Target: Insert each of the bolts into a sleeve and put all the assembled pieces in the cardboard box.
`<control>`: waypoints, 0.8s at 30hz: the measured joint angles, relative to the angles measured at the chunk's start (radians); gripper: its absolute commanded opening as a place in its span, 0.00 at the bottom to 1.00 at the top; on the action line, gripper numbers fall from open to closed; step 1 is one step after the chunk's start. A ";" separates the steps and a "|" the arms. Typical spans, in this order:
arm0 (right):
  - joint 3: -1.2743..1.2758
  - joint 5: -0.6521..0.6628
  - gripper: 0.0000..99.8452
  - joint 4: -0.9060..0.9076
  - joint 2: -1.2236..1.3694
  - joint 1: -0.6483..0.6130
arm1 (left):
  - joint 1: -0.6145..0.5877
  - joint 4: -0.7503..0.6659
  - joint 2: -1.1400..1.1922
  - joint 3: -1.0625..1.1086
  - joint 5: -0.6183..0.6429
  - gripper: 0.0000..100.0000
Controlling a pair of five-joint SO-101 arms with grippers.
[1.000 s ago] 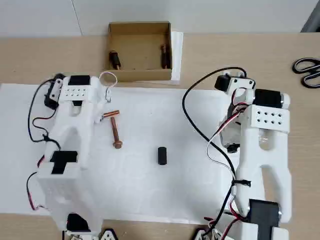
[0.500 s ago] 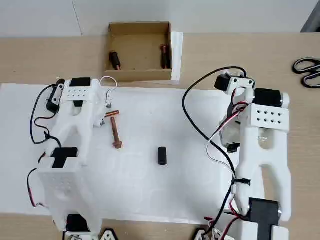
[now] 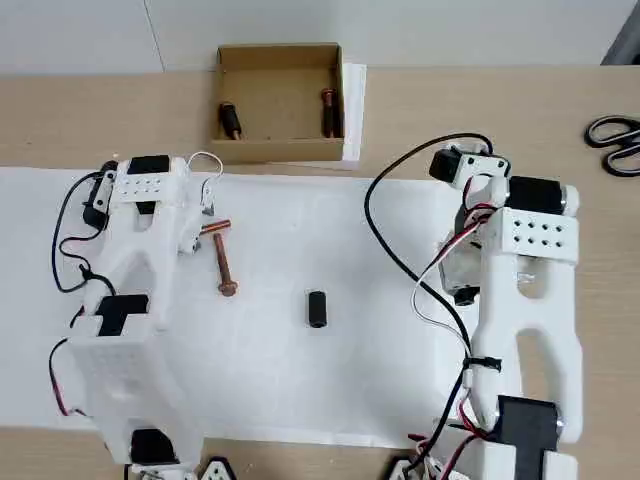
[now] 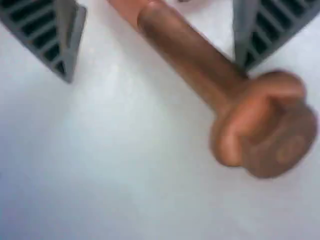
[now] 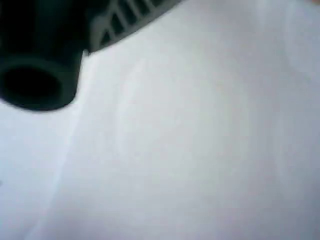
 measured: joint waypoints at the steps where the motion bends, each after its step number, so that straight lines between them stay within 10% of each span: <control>1: 0.000 0.000 0.00 0.000 0.000 0.000 | 0.000 0.012 -0.003 -0.005 0.000 0.20; 24: 0.000 0.000 0.00 0.000 0.000 0.000 | -0.021 0.071 -0.041 0.005 -0.002 0.20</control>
